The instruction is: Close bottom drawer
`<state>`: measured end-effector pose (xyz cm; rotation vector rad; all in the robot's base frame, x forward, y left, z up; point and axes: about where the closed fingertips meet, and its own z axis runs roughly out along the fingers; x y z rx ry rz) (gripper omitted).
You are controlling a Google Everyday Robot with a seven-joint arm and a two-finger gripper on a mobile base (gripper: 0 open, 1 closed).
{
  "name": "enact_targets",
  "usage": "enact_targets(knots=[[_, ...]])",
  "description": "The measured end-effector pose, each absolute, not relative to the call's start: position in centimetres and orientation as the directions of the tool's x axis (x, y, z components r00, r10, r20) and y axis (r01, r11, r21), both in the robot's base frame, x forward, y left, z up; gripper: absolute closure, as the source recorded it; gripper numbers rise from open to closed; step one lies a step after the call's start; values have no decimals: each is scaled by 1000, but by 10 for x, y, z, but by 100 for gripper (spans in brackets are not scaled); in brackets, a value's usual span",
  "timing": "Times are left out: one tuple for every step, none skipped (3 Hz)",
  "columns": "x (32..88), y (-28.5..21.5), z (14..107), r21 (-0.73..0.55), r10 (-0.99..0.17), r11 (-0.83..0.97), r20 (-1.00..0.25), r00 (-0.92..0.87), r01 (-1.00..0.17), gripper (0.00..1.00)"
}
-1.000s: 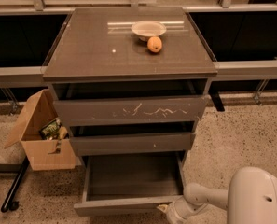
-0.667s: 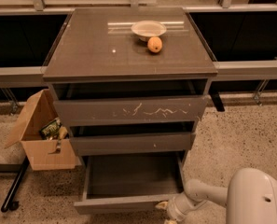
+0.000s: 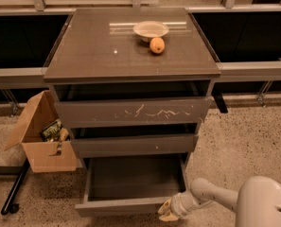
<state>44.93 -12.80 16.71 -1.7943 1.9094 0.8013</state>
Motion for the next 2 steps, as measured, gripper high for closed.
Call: enact_targets(knots=[[476, -131, 163, 86, -764, 61, -637, -102, -994, 95], [493, -131, 162, 52, -764, 93, -637, -105, -994, 100]])
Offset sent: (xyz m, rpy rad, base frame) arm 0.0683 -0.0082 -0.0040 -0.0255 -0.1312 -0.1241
